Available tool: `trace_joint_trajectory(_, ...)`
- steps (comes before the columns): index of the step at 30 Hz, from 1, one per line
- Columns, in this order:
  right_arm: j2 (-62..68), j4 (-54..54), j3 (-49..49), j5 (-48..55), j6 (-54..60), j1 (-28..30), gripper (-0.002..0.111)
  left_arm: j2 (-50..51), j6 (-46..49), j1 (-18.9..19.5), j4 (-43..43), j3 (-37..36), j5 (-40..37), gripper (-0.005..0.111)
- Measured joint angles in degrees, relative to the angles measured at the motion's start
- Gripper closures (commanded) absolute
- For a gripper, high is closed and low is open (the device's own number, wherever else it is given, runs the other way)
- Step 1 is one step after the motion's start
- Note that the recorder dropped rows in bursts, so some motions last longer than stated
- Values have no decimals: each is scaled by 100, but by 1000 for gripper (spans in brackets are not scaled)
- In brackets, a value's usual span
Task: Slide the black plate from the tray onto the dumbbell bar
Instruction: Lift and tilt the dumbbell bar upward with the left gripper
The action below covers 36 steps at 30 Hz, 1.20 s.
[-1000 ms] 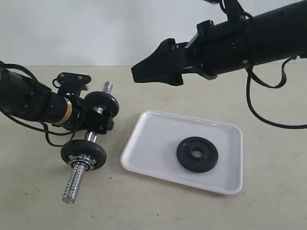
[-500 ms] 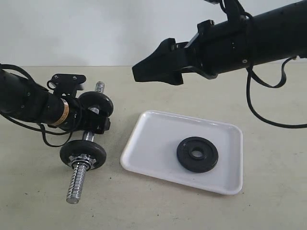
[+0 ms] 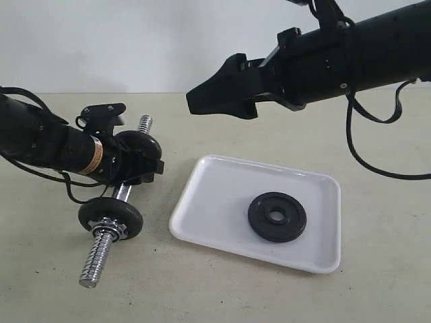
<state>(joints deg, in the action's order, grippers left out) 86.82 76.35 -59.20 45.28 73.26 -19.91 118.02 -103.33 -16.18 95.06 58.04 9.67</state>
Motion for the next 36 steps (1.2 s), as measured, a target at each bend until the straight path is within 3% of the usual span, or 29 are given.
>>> trace_joint_trajectory(5, 0, -13, 0, -38, 0, 0, 8, 116, 168, -12, 64, 280, 339, 102)
trace_joint_trajectory(13, 0, -65, 0, -397, 0, 0, 8, 280, 1242, -23, 315, 760, 1165, 102)
trace_joint_trajectory(28, 182, -220, 0, -519, 0, 0, 8, -348, 2755, -21, 703, 632, 1291, 102)
trace_joint_trajectory(36, 182, -76, 0, -602, 0, 0, 8, -738, 3055, -21, 703, 65, 1443, 102)
